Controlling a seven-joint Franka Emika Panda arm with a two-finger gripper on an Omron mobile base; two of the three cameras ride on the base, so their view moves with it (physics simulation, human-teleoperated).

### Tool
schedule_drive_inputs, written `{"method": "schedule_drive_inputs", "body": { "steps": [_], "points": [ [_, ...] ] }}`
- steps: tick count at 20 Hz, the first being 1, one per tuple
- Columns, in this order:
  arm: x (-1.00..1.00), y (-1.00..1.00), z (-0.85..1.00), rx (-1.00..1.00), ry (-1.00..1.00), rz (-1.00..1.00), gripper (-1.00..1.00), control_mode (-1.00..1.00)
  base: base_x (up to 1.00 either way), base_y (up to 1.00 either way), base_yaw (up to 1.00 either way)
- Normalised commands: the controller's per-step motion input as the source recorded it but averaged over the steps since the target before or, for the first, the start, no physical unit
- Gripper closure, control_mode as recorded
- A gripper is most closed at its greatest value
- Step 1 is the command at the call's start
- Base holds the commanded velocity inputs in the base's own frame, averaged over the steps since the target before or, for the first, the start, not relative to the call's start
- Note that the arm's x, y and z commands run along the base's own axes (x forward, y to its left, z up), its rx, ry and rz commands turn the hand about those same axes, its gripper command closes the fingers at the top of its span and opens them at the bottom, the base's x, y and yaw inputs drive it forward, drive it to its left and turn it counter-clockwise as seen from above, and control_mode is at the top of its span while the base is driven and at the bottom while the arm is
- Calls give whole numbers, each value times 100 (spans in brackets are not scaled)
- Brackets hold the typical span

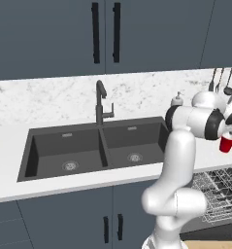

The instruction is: Pick up the cup and bowl from the counter, place them in the dishwasher, and close the dishwasher door.

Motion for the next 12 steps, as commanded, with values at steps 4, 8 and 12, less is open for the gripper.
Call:
{"method": "schedule_drive_inputs", "body": {
  "steps": [4, 8, 12],
  "points": [
    [4, -6, -19, 0, 0, 0, -100, -100, 0, 0, 0],
    [-4, 0, -31, -1, 0, 0, -100, -100, 0, 0, 0],
    [-14, 20, -51, -2, 1, 0, 100, -100, 0, 0, 0]
  ]
}}
